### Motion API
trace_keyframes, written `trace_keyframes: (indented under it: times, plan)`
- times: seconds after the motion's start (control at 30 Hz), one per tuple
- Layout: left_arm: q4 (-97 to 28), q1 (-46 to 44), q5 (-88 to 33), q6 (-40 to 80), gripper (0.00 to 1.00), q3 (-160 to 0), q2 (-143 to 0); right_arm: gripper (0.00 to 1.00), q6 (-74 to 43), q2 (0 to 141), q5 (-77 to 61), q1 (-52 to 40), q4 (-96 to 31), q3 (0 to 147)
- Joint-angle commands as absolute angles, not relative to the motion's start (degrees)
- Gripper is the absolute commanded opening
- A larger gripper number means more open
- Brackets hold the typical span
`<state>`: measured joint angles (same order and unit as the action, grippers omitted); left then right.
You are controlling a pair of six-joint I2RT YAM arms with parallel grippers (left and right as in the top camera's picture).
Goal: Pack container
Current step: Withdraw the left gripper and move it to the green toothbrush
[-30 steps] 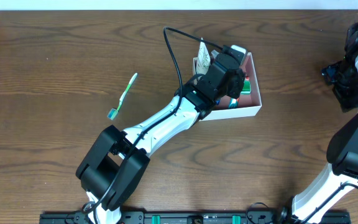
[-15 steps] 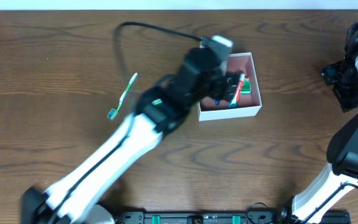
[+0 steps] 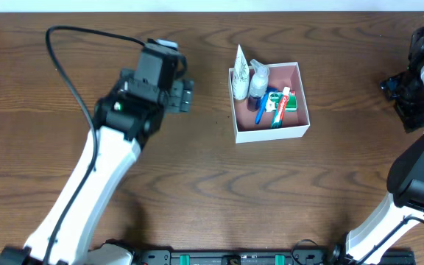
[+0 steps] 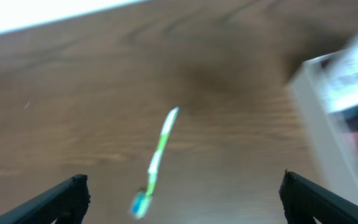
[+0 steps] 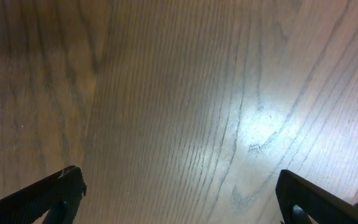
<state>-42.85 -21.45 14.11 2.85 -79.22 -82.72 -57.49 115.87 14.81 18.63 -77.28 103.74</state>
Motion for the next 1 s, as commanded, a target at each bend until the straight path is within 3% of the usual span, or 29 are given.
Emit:
trace_keyframes:
  times: [0.0,0.27,0.97]
  plan:
    - [-43.7,-17.6,15.3,0.7,0.98,-79.2,-87.0,0.99,-58.2,116.2,15.6,18.7,-77.3,104.0]
    - [-45.6,-10.2,3.8,0.6,0.98,-79.2,-97.3,0.99,-58.2,116.2,15.6,18.8,-77.4,104.0]
    - [-43.9,-7.7,0.4,-4.5,0.98,-79.1,-109.1,0.99,-58.2,116.2,15.6,18.7,-77.4,104.0]
